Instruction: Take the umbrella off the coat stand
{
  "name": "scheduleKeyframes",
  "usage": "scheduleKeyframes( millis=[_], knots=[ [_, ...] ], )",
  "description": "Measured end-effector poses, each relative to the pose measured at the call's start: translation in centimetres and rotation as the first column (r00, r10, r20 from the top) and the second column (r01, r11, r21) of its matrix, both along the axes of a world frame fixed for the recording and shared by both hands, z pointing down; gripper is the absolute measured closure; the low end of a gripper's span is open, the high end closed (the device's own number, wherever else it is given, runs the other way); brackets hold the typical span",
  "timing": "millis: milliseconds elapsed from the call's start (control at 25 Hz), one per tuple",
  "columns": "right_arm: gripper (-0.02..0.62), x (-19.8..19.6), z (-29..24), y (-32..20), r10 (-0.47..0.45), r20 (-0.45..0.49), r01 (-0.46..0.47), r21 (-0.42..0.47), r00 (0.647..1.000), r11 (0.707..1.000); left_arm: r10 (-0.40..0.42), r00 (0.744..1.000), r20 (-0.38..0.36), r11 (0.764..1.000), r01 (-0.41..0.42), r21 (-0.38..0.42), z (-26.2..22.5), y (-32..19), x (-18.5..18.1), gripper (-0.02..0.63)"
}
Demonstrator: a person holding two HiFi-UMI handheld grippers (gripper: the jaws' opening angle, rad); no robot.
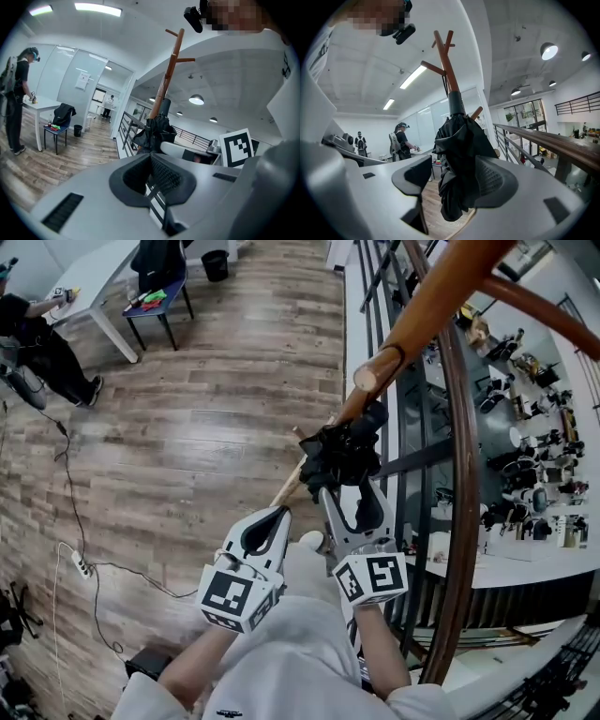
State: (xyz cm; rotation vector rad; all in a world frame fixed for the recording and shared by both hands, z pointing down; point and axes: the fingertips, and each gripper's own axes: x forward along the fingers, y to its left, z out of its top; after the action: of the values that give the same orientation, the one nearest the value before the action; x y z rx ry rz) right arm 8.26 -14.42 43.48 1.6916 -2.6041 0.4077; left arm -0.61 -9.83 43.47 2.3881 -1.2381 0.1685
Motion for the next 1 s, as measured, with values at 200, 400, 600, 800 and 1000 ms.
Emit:
scheduleKeyframes(
  millis=[200, 400, 600, 800, 1000],
  knots=[
    [0.305, 0.4, 0.6, -1.8, 0.06, 0.001, -0.06, -0.013, 0.998, 0.998, 0.011, 1.0, 0.005, 1.0, -0.011, 0.015, 0.5, -1.2, 0.6, 0.586],
    [0.302, 0.0, 1.2, -2.8, 0.07, 0.006, -0.07, -0.01, 0.998, 0.998, 0.003, 1.0, -0.001, 1.0, -0.003, 0.008, 0.7, -1.2, 0.5, 0.586],
    [0.302, -0.2, 1.1, -4.0, 0.094, 0.01, -0.094, -0.005, 0.996, 0.996, 0.003, 1.0, 0.019, 1.0, -0.003, 0.004, 1.2, -1.0, -0.1, 0.586],
    [0.302, -0.2, 1.4, -4.5, 0.148, 0.01, -0.148, -0.008, 0.989, 0.989, -0.003, 0.999, 0.053, 1.0, 0.004, -0.012, 2.3, -0.4, -1.6, 0.586],
    [0.302, -0.2, 1.4, -5.1, 0.227, -0.008, -0.227, -0.017, 0.974, 0.974, -0.009, 0.998, 0.062, 1.0, 0.01, -0.015, 2.2, -0.5, -2.6, 0.586]
  ],
)
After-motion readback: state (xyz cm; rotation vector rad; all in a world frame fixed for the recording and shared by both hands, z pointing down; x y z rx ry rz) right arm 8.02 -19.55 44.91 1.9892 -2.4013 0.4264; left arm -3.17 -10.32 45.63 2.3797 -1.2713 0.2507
